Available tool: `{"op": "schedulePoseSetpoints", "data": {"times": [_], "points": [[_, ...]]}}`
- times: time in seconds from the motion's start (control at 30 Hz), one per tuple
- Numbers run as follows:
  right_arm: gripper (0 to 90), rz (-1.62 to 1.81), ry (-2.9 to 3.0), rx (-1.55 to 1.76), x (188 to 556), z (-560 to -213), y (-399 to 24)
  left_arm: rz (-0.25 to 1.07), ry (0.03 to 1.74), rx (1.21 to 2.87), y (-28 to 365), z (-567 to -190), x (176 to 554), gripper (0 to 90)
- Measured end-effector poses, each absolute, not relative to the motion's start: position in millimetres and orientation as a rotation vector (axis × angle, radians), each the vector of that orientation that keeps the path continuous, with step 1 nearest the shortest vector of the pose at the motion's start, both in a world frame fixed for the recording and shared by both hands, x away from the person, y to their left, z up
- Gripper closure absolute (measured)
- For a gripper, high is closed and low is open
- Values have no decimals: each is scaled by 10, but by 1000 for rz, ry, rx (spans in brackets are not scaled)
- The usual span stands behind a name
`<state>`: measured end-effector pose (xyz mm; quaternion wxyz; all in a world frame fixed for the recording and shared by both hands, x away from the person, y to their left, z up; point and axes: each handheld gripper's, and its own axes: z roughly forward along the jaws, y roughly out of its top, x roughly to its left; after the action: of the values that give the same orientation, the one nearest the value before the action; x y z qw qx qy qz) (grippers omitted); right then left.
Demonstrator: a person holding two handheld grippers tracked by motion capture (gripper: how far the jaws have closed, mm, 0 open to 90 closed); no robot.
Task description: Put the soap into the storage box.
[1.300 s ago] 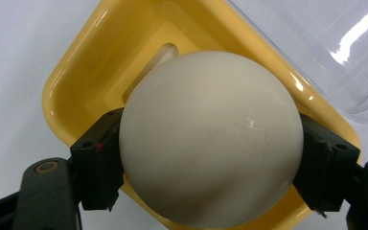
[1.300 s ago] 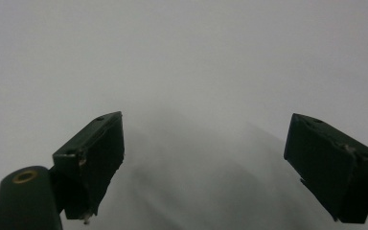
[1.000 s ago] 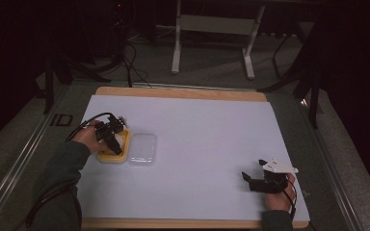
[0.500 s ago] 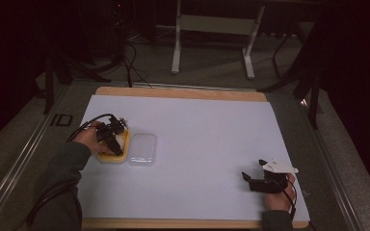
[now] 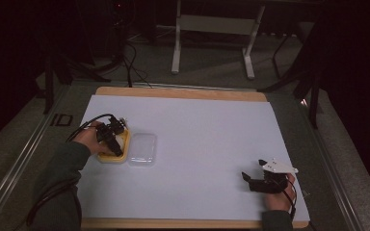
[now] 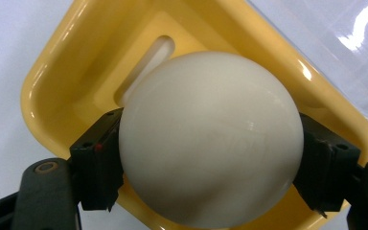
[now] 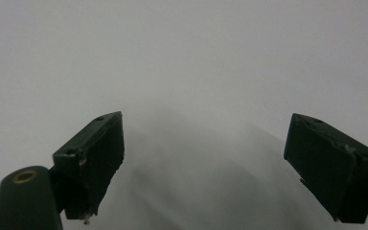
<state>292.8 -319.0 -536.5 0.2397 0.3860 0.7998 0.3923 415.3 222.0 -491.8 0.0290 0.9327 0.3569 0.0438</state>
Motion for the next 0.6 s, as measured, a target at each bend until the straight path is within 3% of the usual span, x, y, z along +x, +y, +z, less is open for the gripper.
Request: {"op": "schedulePoseSetpoints", "data": {"times": [0.23,0.6], "points": [[137,1073,2190,1055,2927,-5365,-3189,133,1088,2864,2245,-4929,4131,228],[137,1071,2192,1053,2927,-5365,-3187,186,1085,2823,2263,-4882,4132,141]]}}
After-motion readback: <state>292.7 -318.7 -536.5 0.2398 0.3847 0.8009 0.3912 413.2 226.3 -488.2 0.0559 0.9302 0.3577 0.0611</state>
